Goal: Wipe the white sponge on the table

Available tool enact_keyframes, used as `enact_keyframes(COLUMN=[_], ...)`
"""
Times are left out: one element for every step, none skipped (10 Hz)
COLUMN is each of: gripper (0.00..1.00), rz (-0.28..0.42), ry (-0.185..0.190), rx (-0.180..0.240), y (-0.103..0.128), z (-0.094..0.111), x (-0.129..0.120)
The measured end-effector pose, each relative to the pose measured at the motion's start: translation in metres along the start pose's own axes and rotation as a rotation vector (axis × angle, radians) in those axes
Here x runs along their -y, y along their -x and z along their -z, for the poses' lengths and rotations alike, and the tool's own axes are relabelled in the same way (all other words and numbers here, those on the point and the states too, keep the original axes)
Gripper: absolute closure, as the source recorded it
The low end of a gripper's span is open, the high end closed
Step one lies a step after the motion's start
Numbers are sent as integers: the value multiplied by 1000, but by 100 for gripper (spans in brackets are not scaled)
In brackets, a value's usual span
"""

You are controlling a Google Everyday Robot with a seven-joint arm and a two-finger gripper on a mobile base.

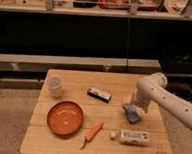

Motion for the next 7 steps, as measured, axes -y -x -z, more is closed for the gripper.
enact_keyframes(gripper=[20,20,20,20,20,20,20], rz=[12,26,40,57,66,80,92], ry=[2,4,3,2,1,-1,-2], rx=[3,5,8,10,13,17,19], y=[0,0,0,0,0,0,1], z=[-3,-5,-8,-11,-14,-16,-19], x=[-2,-4,-5,-6,-6,-7,-9])
